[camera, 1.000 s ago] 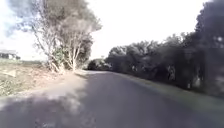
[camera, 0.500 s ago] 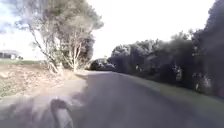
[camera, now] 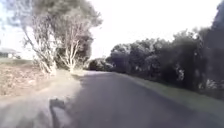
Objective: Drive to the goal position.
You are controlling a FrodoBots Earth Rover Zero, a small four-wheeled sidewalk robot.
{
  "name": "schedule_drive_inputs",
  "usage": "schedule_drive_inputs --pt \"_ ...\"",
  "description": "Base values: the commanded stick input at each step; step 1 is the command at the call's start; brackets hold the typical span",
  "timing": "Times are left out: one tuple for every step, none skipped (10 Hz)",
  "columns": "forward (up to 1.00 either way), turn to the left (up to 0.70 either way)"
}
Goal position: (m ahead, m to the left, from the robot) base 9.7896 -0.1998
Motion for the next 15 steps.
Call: schedule_drive_inputs --pt "1.0 0.0" --pt "1.0 0.0" --pt "1.0 0.0" --pt "1.0 0.0" --pt "1.0 0.18" --pt "1.0 0.18" --pt "1.0 0.0" --pt "1.0 0.0" --pt "1.0 0.0" --pt "1.0 0.0" --pt "1.0 0.0" --pt "1.0 0.0" --pt "1.0 0.0" --pt "1.0 0.0" --pt "1.0 0.0"
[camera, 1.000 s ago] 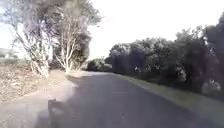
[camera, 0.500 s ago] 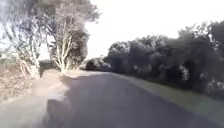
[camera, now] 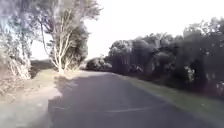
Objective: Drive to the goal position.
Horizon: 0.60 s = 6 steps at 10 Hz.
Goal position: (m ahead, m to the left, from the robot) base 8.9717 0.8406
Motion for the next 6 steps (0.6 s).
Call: schedule_drive_inputs --pt "1.0 0.0" --pt "1.0 0.0" --pt "1.0 0.0" --pt "1.0 0.0" --pt "1.0 0.0" --pt "1.0 0.04"
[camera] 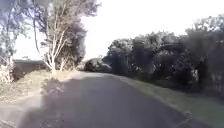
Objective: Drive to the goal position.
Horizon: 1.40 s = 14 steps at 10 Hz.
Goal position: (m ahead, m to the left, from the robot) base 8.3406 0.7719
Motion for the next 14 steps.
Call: schedule_drive_inputs --pt "1.0 0.21" --pt "1.0 0.23" --pt "1.0 0.16" --pt "1.0 0.1" --pt "1.0 0.03" --pt "1.0 0.0" --pt "1.0 0.0" --pt "1.0 0.0" --pt "1.0 0.0" --pt "1.0 0.0" --pt "1.0 0.0" --pt "1.0 0.0" --pt "1.0 0.0" --pt "1.0 0.0"
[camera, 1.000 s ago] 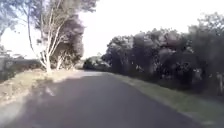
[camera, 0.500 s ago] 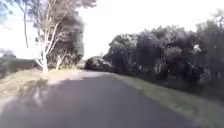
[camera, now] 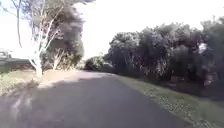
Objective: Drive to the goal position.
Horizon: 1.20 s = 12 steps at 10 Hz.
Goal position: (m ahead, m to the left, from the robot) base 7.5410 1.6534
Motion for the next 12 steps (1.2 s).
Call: schedule_drive_inputs --pt "1.0 0.0" --pt "1.0 0.0" --pt "1.0 0.14" --pt "1.0 0.27" --pt "1.0 0.27" --pt "1.0 0.27" --pt "1.0 0.27" --pt "1.0 0.27" --pt "1.0 0.27" --pt "1.0 0.27" --pt "1.0 0.27" --pt "1.0 0.27"
